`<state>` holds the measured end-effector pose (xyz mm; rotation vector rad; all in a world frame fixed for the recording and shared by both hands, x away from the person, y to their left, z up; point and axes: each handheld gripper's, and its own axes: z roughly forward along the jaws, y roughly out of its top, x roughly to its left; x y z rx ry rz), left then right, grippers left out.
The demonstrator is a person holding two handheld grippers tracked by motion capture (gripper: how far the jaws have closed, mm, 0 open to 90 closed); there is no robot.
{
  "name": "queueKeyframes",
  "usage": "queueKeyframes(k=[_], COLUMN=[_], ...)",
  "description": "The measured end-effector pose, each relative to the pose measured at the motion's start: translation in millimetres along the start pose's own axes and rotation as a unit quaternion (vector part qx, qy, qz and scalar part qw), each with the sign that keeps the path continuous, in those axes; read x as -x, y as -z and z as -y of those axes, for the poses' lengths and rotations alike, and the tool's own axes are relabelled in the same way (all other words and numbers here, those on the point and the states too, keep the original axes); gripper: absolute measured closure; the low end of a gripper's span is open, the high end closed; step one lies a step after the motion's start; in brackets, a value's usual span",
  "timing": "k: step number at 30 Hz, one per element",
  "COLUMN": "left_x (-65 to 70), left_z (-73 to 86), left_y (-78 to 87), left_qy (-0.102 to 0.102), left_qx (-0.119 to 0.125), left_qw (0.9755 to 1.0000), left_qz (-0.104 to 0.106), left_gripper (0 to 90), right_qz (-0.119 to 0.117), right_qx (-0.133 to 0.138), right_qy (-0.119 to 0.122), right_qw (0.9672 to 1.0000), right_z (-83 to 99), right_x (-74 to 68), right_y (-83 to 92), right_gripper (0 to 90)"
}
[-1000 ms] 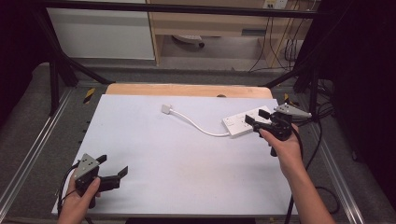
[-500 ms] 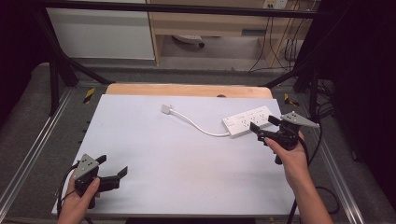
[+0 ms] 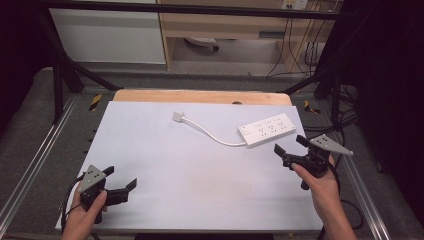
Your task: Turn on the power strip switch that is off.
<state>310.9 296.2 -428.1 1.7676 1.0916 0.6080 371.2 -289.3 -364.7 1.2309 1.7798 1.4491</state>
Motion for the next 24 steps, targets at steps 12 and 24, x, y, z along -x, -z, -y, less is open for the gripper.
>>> queueKeyframes(k=[12,24], left_x=[0.5,1.4], left_z=[-0.3,-1.2], left_y=[0.6,0.5], left_qy=[-0.001,-0.007], left_qx=[0.001,0.0], left_qw=[1.0,1.0], left_qz=[0.002,0.002], left_gripper=[5.7,5.8], right_qz=[0.004,0.006], right_qx=[-0.005,-0.081], right_qy=[0.022,0.037], right_qw=[0.9997,0.996], right_z=[40.2,80.8], right_x=[-1.3,-7.1], right_y=[10.9,-7.0], right_gripper=[2.2,2.9])
